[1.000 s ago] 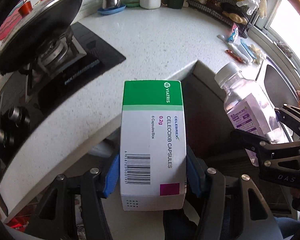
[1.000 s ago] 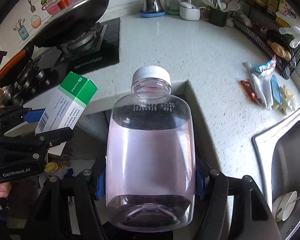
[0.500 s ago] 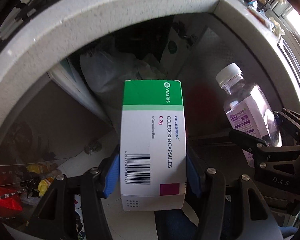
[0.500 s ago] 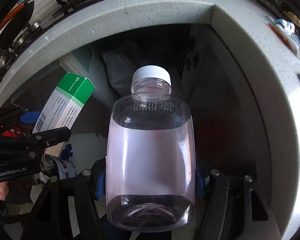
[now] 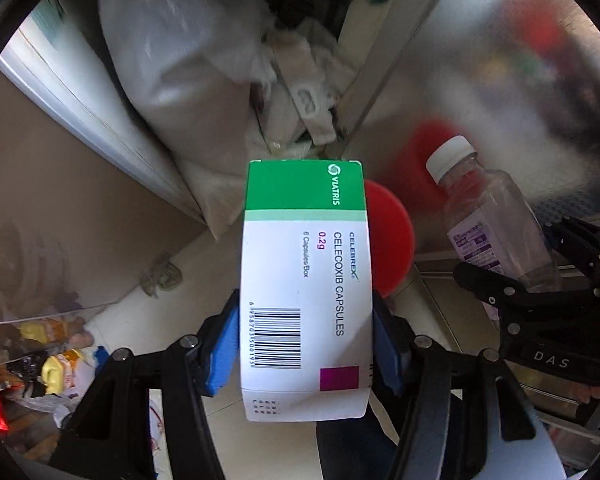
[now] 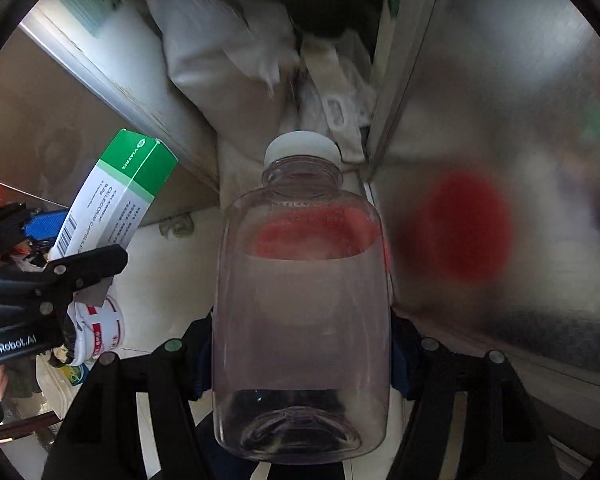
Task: Collect trash
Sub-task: 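Carry the capsule box and bottle down over the red bin, then open the right tool to drop the bottle while the left drops the box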
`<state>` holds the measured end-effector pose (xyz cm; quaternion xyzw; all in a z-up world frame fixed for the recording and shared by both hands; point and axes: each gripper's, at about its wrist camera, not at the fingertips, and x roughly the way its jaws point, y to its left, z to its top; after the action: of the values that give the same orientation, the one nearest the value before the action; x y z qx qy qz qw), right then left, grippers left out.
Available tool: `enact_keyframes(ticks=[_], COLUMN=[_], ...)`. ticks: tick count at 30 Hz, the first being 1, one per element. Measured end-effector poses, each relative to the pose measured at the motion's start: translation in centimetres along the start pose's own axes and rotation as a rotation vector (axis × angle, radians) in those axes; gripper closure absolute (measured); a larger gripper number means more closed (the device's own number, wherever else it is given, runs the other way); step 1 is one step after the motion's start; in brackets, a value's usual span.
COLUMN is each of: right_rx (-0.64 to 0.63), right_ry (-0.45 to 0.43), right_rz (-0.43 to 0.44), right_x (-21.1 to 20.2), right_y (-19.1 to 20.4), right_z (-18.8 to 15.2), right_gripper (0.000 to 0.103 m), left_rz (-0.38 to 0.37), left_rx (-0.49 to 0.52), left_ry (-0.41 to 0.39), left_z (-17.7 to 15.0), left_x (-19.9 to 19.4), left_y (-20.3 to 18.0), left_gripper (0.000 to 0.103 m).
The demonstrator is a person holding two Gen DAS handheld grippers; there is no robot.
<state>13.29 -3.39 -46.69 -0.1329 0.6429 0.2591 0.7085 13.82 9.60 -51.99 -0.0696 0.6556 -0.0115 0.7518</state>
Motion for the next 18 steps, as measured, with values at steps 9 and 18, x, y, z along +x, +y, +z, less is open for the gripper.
enact_keyframes(ticks=[9, 18], right_rx=[-0.005, 0.016], right_ry=[0.079, 0.078], right_rz=[0.046, 0.068], right_x=[8.1, 8.8], right_y=[-1.0, -1.9], right_z=[2.2, -0.2], right_gripper=[0.038, 0.001], left_rz=[0.038, 0.041], left_rx=[0.010, 0.065], left_ry=[0.026, 0.042], left_z=[-0.3, 0.1], left_x=[5.9, 7.1], left_y=[0.8, 0.3], left_gripper=[0.047, 0.047])
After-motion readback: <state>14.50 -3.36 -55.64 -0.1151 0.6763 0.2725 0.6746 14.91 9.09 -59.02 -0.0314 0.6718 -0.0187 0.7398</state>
